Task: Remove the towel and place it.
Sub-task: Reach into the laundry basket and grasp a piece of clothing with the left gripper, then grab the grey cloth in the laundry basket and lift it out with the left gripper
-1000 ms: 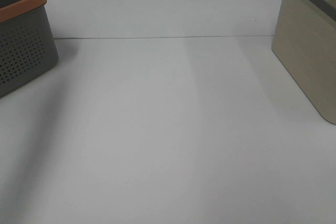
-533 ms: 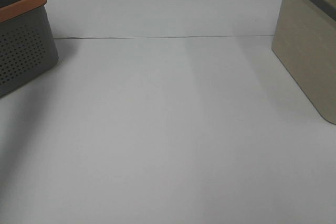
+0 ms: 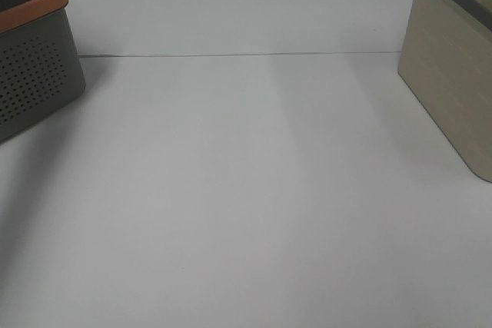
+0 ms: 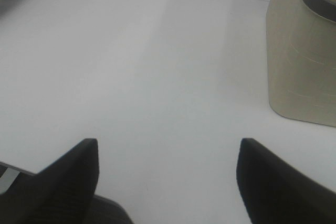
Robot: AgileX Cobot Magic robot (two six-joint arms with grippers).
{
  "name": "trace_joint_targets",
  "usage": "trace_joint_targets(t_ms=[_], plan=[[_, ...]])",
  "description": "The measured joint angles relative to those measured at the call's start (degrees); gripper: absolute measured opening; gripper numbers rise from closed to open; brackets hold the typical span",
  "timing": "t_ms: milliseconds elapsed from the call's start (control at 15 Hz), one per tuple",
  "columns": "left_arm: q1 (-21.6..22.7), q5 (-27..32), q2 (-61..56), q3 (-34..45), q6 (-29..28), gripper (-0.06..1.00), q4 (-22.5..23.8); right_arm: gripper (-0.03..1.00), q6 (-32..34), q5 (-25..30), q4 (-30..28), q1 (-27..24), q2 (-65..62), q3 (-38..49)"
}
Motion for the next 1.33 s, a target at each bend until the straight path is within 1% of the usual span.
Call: trace_joint_targets(t_ms=[133, 467, 667, 1000, 1333], plan=[[0.00, -0.74, 1.32, 0.00, -1.26, 0.76, 1.20, 0.72, 0.00, 0.00, 0.00, 0.00, 0.00, 0.00], [0.00, -4.81, 5.67, 0.00, -4.18, 0.76, 1.09, 0.72, 0.06, 0.00, 0.00, 0.00, 0.00, 0.00], [0.00, -5.21, 6.53, 0.00, -4.41, 0.76, 1.09, 0.72, 0.92, 0.00, 0.00, 0.00, 0.00, 0.00], [0.00, -5.39, 6.99, 0.00, -7.28, 0.67, 2.92, 0.72, 1.20, 0.00, 0.00, 0.00, 0.00, 0.00], [0.00, -5.39, 8.19, 0.00, -7.56, 0.67, 3.15, 0.72, 1.20, 0.00, 0.00, 0.00, 0.00, 0.00]])
